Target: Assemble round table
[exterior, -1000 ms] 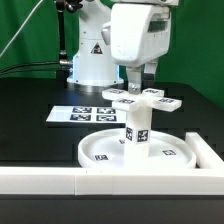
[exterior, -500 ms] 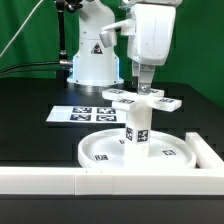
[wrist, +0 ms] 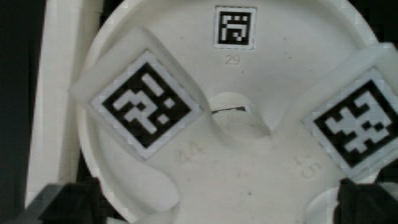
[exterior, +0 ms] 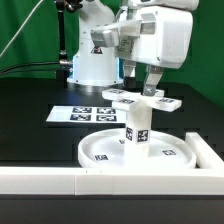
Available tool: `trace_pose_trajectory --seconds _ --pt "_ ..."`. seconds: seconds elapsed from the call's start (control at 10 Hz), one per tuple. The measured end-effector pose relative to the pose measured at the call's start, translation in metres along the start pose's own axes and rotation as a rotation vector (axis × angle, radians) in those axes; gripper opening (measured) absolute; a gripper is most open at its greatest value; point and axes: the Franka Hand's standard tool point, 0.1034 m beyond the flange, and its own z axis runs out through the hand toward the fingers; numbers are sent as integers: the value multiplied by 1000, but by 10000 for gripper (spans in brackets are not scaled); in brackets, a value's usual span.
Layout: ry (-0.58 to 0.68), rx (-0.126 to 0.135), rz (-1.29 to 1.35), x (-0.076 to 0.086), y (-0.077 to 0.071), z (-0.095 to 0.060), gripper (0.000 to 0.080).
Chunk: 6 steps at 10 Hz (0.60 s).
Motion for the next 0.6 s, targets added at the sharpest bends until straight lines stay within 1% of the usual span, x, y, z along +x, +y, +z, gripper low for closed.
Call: trace_pose_trajectory --seconds 0.2,0.6 --pt "4 7 22 6 -3 3 649" --pt "4 21 34 6 -7 10 649"
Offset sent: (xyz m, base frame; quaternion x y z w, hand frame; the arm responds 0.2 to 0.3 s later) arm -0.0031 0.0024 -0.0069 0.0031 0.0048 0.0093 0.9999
